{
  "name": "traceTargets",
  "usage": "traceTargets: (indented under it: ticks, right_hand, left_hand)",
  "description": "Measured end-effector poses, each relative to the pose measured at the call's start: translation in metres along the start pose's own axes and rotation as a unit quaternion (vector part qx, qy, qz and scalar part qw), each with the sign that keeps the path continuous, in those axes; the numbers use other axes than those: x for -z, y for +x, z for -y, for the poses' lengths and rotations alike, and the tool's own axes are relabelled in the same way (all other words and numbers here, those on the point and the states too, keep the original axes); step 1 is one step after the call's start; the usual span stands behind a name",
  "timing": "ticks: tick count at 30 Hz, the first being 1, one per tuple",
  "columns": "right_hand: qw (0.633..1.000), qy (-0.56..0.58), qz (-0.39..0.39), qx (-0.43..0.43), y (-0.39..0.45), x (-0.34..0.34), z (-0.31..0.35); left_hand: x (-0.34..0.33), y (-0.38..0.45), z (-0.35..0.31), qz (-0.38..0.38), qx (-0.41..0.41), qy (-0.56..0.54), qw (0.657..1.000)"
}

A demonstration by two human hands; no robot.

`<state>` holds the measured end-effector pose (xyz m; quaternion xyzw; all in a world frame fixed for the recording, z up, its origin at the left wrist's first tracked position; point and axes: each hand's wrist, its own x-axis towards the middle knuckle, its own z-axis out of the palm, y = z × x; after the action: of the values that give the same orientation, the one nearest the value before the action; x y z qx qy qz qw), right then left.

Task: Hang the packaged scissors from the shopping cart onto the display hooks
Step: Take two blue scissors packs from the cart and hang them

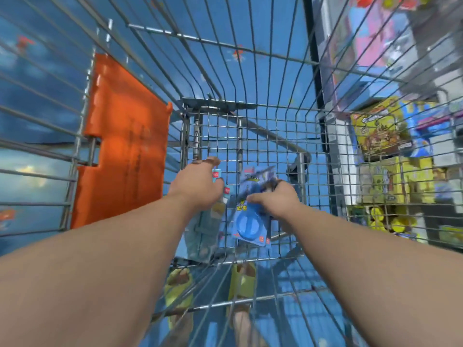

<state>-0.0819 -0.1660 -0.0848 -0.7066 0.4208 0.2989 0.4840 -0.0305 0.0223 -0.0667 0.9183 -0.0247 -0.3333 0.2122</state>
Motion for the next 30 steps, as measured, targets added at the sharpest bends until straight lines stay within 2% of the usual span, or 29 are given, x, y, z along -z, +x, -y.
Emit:
traceTargets:
  ticks: [3, 6, 8, 10, 14, 16, 19, 23, 26, 30]
  right_hand:
    - [0.994, 0.102, 0.044, -0.009, -0.009, 0.025, 0.018]
    - [0.974, 0.196, 0.114, 0.020, -0.026, 0.047, 0.052]
    - [0.957, 0.227, 0.168, 0.060, -0.043, 0.060, 0.079]
    - [0.953, 0.225, 0.168, 0.117, -0.061, 0.075, 0.105]
    - [0.952, 0.211, 0.087, 0.204, -0.109, 0.110, 0.155]
    - [0.944, 0.219, 0.059, 0.239, -0.140, 0.131, 0.177]
    - [0.927, 0.236, 0.017, 0.292, -0.186, 0.165, 0.205]
    - [0.896, 0.260, -0.043, 0.356, -0.248, 0.212, 0.228]
    - [0.879, 0.254, -0.108, 0.389, -0.297, 0.249, 0.233]
    - [0.864, 0.234, -0.153, 0.419, -0.362, 0.299, 0.224]
  left_hand:
    - [0.008, -0.006, -0.028, 0.060, 0.064, -0.160, 0.983]
    - [0.021, -0.012, -0.060, 0.142, 0.084, -0.394, 0.904]
    - [0.032, -0.015, -0.078, 0.138, 0.066, -0.494, 0.856]
    - [0.047, -0.019, -0.097, 0.117, 0.028, -0.556, 0.822]
    - [0.098, -0.040, -0.137, 0.073, -0.002, -0.631, 0.773]
    - [0.126, -0.054, -0.158, 0.059, -0.018, -0.634, 0.771]
    - [0.169, -0.079, -0.195, 0.045, -0.120, -0.638, 0.759]
    - [0.223, -0.129, -0.246, 0.006, -0.225, -0.590, 0.775]
    - [0.253, -0.164, -0.278, -0.009, -0.252, -0.585, 0.770]
    - [0.287, -0.214, -0.313, 0.019, -0.284, -0.587, 0.758]
